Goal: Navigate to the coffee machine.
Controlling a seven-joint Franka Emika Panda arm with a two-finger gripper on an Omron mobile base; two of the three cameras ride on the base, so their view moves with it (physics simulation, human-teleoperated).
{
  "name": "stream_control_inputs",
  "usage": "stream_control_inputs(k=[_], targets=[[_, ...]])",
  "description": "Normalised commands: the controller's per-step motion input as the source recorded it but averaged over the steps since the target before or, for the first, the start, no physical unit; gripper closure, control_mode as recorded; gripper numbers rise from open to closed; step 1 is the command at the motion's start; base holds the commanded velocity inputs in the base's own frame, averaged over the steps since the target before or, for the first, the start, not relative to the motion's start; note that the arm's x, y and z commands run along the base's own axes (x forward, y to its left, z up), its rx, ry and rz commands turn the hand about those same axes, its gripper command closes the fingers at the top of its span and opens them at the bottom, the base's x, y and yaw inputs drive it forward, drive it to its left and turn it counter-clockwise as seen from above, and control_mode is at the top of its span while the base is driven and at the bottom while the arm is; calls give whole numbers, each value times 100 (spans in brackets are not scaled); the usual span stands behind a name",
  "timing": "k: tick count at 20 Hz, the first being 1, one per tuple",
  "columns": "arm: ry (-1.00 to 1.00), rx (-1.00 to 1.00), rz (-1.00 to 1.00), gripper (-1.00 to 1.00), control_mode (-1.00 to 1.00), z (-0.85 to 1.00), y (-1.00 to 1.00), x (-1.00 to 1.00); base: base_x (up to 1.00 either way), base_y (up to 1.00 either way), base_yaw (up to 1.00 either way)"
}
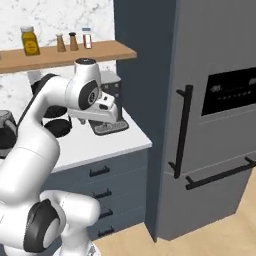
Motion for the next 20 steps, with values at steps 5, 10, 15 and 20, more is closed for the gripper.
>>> stream_control_inputs(k=[5, 10, 15, 20], targets=[[0, 0, 0, -100, 100, 0, 0, 0, 22, -66, 48], [0, 0, 0, -100, 100, 0, 0, 0, 34, -86, 44], [0, 0, 0, -100, 100, 0, 0, 0, 24, -67, 44], [0, 0, 0, -100, 100, 0, 0, 0, 8, -18, 42]])
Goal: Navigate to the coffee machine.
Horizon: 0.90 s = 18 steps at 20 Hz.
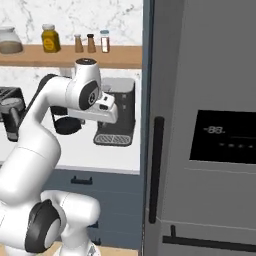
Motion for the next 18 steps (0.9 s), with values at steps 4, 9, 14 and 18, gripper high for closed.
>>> stream_control_inputs(k=[4, 9, 14, 18], targets=[[0, 0, 0, -100, 100, 0, 0, 0, 19, 0, 31], [0, 0, 0, -100, 100, 0, 0, 0, 69, -16, 21], [0, 0, 0, -100, 100, 0, 0, 0, 84, -21, 12], [0, 0, 0, -100, 100, 0, 0, 0, 74, -27, 11]])
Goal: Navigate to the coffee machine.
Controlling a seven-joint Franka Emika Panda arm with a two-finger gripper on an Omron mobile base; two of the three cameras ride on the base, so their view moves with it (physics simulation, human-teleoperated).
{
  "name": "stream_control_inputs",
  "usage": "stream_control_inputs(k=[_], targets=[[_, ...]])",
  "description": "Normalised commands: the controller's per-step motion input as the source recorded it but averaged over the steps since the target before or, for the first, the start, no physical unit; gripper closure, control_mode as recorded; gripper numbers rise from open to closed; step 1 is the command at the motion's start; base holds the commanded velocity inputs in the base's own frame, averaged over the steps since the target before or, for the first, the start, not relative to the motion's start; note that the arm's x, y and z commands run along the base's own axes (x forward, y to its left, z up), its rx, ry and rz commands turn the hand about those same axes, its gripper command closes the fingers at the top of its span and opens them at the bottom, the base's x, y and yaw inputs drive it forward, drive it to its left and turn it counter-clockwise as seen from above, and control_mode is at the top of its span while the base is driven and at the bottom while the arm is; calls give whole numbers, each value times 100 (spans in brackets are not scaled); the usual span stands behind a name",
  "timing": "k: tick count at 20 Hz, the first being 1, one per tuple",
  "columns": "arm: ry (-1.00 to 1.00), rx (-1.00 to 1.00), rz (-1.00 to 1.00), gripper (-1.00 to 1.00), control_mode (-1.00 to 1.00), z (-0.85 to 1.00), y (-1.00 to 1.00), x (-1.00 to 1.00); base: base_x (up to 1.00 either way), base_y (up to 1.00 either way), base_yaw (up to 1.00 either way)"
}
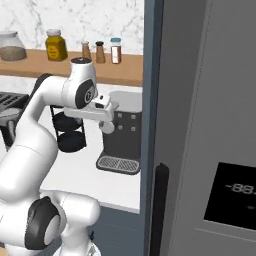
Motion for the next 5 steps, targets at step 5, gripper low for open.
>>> stream_control_inputs(k=[5], targets=[[0, 0, 0, -100, 100, 0, 0, 0, 45, -20, 1]])
